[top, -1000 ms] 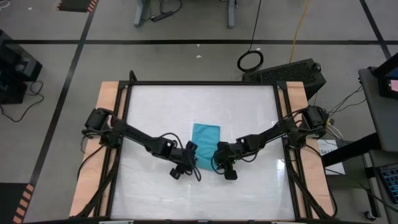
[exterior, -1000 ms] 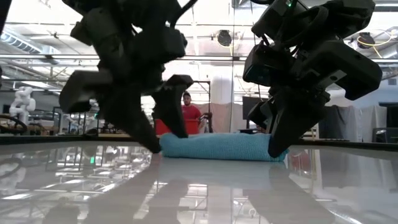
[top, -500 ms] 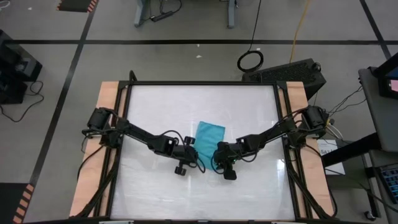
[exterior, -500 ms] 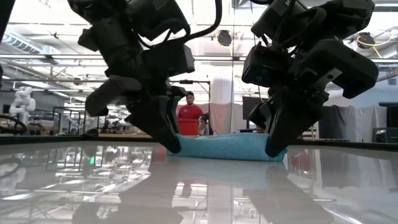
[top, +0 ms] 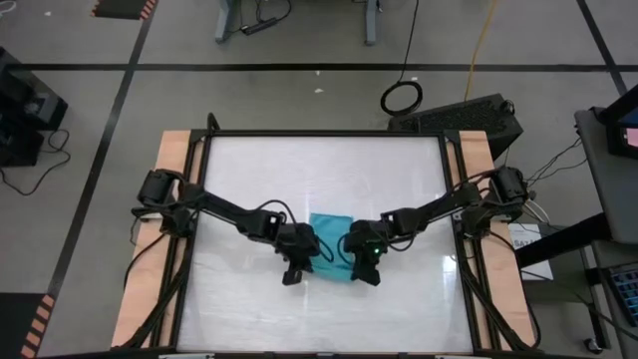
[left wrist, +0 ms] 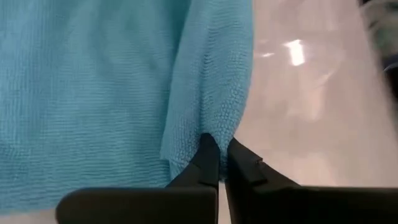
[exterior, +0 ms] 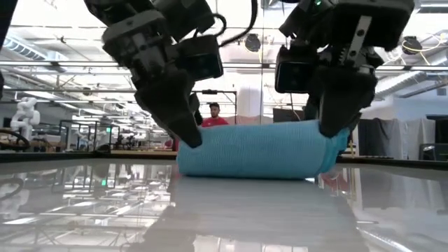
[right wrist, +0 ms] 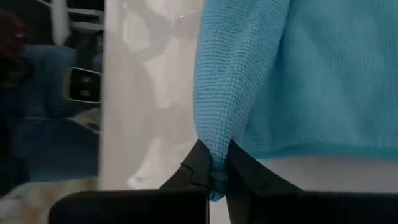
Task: Roll towel
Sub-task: Roll the blue microfiber towel
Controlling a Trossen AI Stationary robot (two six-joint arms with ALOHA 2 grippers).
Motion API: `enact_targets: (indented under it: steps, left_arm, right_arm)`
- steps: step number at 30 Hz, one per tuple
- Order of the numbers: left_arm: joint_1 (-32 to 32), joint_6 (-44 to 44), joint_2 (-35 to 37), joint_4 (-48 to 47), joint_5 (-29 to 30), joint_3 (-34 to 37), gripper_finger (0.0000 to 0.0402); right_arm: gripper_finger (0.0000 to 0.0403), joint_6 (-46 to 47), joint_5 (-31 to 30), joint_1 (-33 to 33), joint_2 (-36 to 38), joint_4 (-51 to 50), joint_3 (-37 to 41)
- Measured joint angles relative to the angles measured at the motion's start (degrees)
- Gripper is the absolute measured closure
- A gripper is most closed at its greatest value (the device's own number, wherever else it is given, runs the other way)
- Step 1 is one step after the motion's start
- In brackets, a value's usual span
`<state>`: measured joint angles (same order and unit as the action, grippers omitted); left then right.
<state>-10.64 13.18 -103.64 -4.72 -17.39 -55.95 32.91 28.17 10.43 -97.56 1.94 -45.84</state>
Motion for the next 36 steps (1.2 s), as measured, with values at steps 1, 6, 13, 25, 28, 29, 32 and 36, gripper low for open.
enact_targets:
  steps: [1, 6, 13, 25, 28, 29, 32, 36]
  left_arm:
    - [0.4, 2.5, -0.1, 0.0, -1.6, 0.0, 0.0396]
    - [1.7, 12.8, -0.1, 0.2, -4.6, 1.0, 0.0397]
    - [2.1, 16.5, -0.2, -0.4, -5.4, 2.0, 0.0395]
    - [2.0, 18.1, -0.2, -2.6, -3.4, 2.1, 0.0392]
    - [2.0, 18.1, -0.2, -2.5, -2.5, 2.1, 0.0392]
    - [2.0, 18.1, -0.2, -2.5, -2.2, 2.1, 0.0392]
    - [2.1, 18.0, -0.2, -2.4, -1.8, 2.1, 0.0392]
    - [2.6, 18.0, -0.2, -2.1, -1.4, 2.1, 0.0391]
  right_arm:
    - [0.0392, 1.3, 1.1, -0.3, 0.0, 0.2, 0.0]
    - [0.0369, 7.1, 3.5, -1.9, 0.0, 0.5, -0.1]
    - [0.0352, 11.8, 5.2, -5.0, 0.1, 0.9, -0.1]
    - [0.0261, -2.9, -8.9, -2.0, 3.1, 0.4, 0.0]
    - [0.0227, -7.9, -13.6, -0.8, 4.6, -3.3, 0.0]
    - [0.0219, -9.5, -15.6, 0.0, 5.2, -4.1, 0.0]
    - [0.0206, -17.0, -21.5, 3.8, 6.9, -4.6, 0.0]
    - [0.0204, -27.0, -33.3, 9.8, 7.7, -4.0, 0.0]
